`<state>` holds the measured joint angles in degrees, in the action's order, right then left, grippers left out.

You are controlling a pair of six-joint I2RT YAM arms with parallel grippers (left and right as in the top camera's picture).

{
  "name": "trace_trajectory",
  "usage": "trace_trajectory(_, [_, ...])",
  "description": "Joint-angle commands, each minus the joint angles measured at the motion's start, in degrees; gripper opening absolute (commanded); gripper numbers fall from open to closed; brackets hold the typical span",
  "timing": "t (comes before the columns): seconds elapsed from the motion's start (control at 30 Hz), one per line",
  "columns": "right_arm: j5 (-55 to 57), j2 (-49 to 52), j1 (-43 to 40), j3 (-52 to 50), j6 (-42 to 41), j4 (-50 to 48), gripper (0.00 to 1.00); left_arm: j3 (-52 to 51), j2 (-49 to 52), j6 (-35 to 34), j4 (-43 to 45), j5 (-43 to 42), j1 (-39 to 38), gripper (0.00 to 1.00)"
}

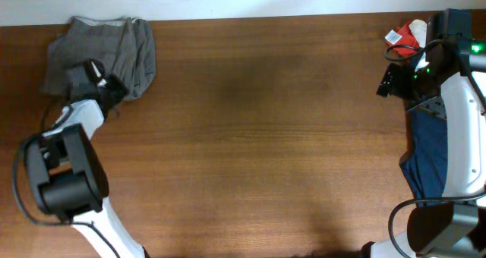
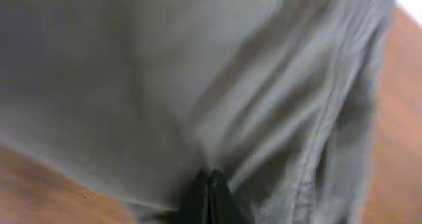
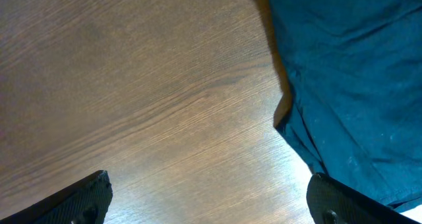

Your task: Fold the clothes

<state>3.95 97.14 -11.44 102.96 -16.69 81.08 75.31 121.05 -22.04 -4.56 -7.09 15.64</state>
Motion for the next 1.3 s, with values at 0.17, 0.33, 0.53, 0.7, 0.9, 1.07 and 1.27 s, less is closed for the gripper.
trace_trajectory(0.17, [0.1,0.0,-0.2,-0.1,-0.1,0.2,0.98,0.0,1.2,0.7,1.2,-2.6,-1.4,0.01])
trace_trajectory(0.33, [0.1,0.0,-0.2,-0.1,-0.1,0.2,0.98,0.0,-6.6,0.7,3.8,-2.1,-1.1,0.01])
trace_trajectory(0.53, [0.1,0.0,-0.2,-0.1,-0.1,0.2,0.98,0.0,-9.5,1.9,5.2,15.4,-0.2,0.02])
trace_trajectory(0.7, [0.1,0.0,-0.2,-0.1,-0.1,0.2,0.98,0.0,-5.5,4.4,5.9,16.8,2.5,0.01])
trace_trajectory(0.9, [0.1,0.0,-0.2,-0.1,-0.1,0.2,0.98,0.0,1.4,10.0,9.3,15.5,5.6,0.09])
trace_trajectory(1.07, [0.1,0.0,-0.2,-0.1,-0.1,0.2,0.98,0.0,3.7,12.7,8.7,15.5,6.2,0.27])
trace_trajectory(1.27, [0.1,0.0,-0.2,-0.1,-0.1,0.2,0.98,0.0,2.1,12.7,5.1,15.4,6.1,0.38])
